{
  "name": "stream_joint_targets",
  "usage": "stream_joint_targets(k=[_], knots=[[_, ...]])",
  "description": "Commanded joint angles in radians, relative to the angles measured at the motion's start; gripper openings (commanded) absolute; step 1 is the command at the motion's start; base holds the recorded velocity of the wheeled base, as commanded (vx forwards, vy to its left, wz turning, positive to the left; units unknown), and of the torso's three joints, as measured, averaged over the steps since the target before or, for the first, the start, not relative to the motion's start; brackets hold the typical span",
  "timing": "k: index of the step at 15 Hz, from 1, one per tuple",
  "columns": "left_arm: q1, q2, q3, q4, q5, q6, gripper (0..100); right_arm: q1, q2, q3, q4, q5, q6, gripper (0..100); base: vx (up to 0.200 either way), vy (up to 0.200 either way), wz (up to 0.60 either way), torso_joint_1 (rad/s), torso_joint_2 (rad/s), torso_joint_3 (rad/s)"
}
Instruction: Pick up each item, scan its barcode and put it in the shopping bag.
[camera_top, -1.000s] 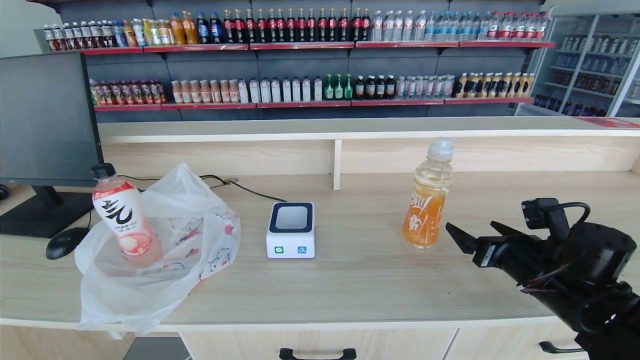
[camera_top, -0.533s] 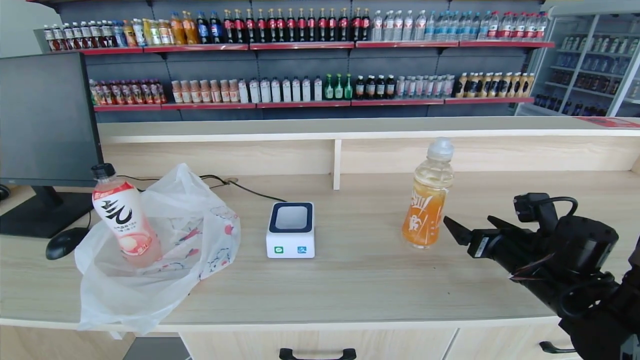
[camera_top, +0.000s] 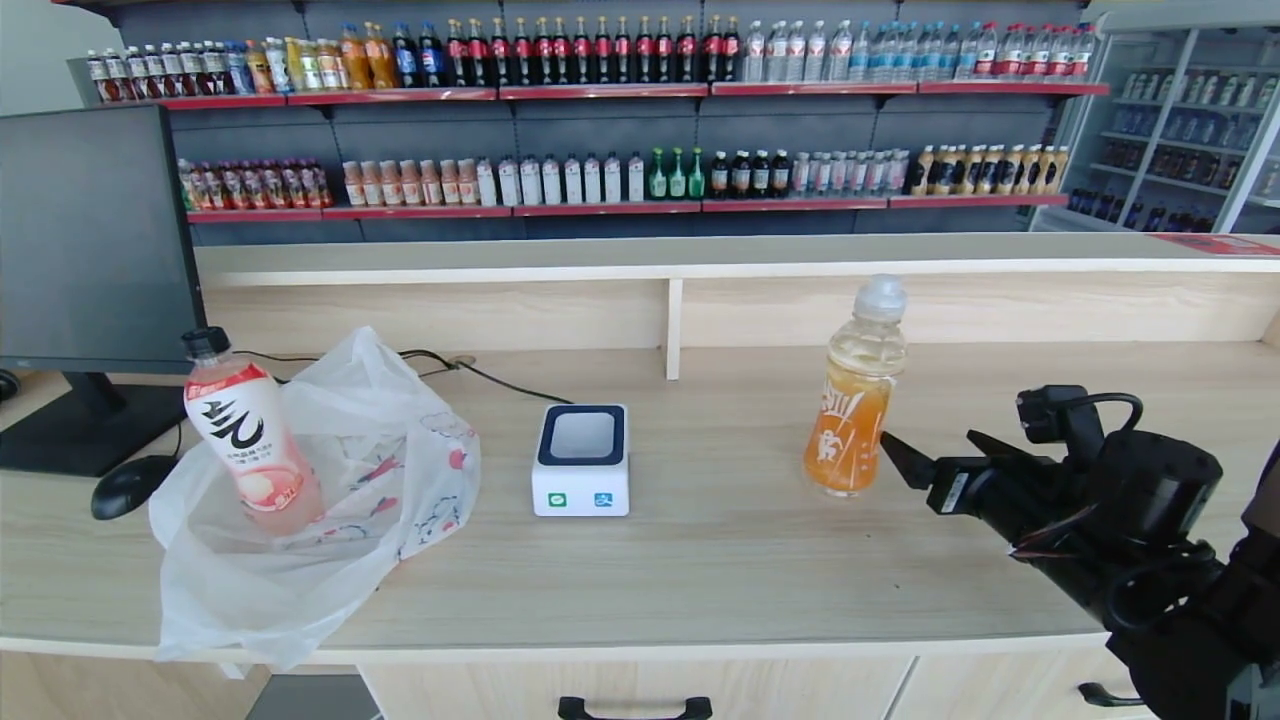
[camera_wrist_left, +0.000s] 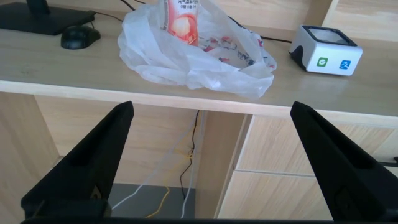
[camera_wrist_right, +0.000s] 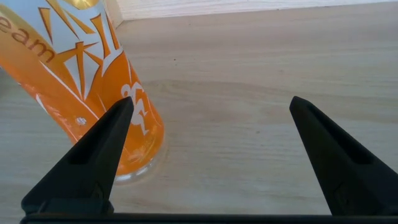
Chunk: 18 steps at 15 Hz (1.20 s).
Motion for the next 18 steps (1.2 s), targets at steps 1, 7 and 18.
stream_joint_targets(k=[1, 7, 18], knots=[[-0.001, 0.0, 0.0, 0.0, 0.001, -0.001, 100, 0.012, -0.007, 0.004, -0.001, 0.0, 0.0, 100, 0.0, 0.0, 0.0, 0.0, 0.0, 0.0], [0.0, 0.0, 0.0, 0.0, 0.001, -0.001, 100, 0.033, -0.018, 0.03, -0.001, 0.0, 0.0, 100, 0.0, 0.0, 0.0, 0.0, 0.0, 0.0], [-0.001, 0.0, 0.0, 0.0, 0.001, -0.001, 100, 0.076, -0.014, 0.035, -0.001, 0.0, 0.0, 100, 0.0, 0.0, 0.0, 0.0, 0.0, 0.0]])
